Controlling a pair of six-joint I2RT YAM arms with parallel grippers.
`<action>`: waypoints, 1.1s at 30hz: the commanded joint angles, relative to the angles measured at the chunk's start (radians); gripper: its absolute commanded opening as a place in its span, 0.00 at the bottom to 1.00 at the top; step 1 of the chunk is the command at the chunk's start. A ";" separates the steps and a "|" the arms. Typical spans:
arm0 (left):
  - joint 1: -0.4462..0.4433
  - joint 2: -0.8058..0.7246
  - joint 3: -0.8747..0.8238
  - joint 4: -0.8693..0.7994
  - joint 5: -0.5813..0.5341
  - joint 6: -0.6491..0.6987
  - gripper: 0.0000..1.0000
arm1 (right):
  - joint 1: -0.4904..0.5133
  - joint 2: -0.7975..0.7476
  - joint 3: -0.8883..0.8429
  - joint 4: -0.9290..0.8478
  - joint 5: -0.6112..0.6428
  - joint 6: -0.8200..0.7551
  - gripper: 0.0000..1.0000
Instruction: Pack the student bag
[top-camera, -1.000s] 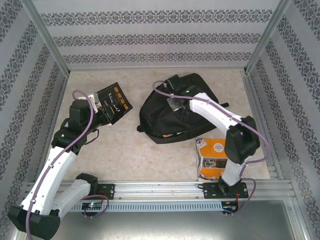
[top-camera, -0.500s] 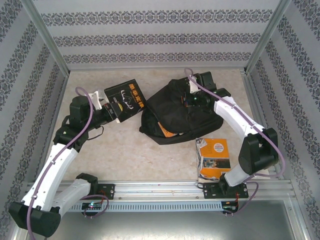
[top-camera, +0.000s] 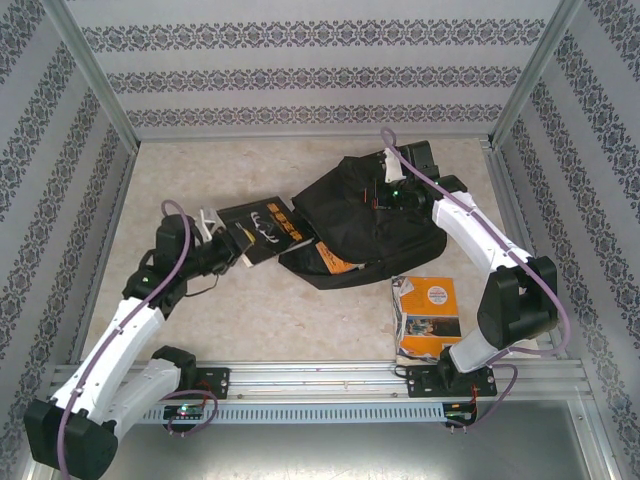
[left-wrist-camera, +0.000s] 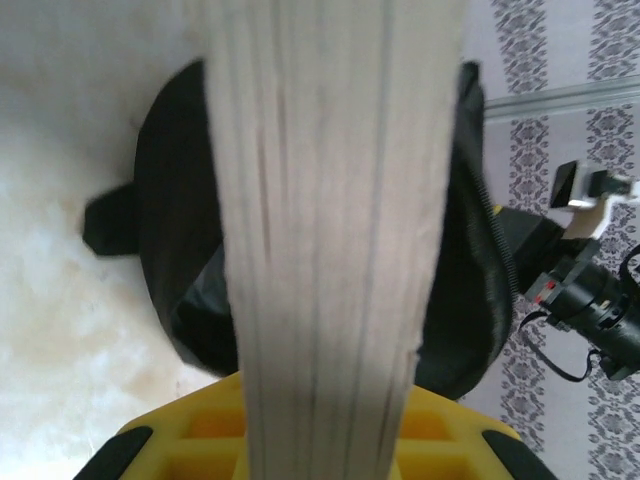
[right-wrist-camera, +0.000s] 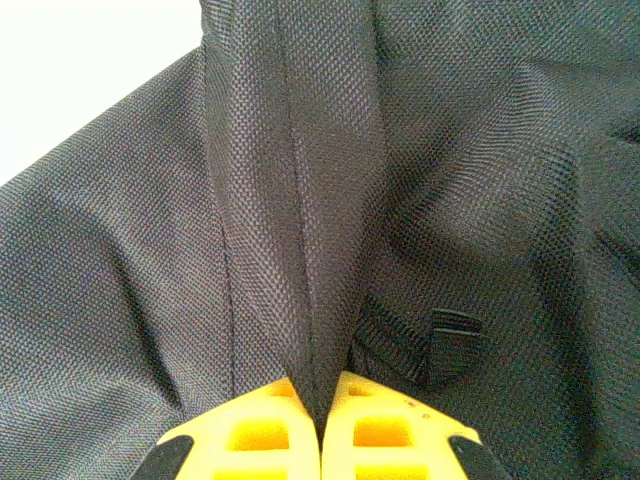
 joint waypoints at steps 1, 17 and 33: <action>-0.054 -0.034 -0.038 0.256 0.042 -0.149 0.00 | -0.010 -0.022 0.007 0.070 -0.047 0.033 0.00; -0.174 0.261 -0.098 0.981 0.105 -0.298 0.00 | 0.047 -0.087 0.003 -0.009 0.030 0.023 0.44; -0.242 0.355 -0.086 1.076 0.109 -0.265 0.00 | 0.209 -0.212 0.108 -0.165 -0.022 -0.042 0.74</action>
